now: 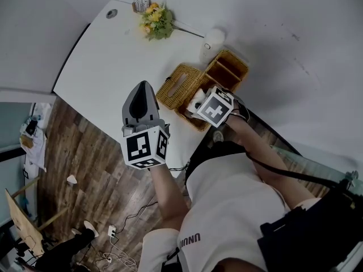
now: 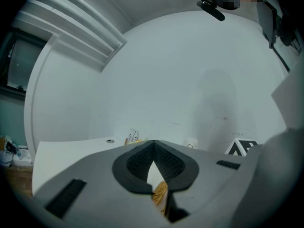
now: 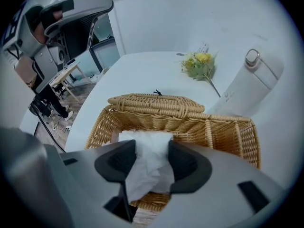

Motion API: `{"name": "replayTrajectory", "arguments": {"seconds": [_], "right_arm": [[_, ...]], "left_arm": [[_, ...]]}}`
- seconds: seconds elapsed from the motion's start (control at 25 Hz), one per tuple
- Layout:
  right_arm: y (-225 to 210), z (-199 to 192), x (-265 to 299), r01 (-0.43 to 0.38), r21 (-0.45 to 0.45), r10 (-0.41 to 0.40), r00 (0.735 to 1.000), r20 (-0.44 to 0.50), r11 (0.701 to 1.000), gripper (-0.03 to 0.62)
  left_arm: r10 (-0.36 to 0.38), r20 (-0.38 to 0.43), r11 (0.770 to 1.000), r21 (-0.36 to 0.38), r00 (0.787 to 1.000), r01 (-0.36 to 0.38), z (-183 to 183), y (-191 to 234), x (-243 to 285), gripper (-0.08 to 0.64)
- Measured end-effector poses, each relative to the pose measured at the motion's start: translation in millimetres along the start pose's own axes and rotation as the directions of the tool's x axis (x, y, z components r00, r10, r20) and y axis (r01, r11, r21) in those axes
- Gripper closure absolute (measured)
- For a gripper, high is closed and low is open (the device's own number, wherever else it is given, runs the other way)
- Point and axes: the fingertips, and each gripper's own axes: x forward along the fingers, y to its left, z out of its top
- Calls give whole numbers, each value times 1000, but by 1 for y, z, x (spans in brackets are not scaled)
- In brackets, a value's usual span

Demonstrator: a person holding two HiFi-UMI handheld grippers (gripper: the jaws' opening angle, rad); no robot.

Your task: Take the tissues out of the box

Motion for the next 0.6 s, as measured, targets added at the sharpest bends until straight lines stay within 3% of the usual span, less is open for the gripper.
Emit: {"name": "replayTrajectory", "arguments": {"seconds": [0.6], "right_arm": [[4,2,-7,4,-29,-3,999,40,1000,394]], "left_arm": [[28,-4,1000,11,1000,-28,-1,1,-8,548]]}}
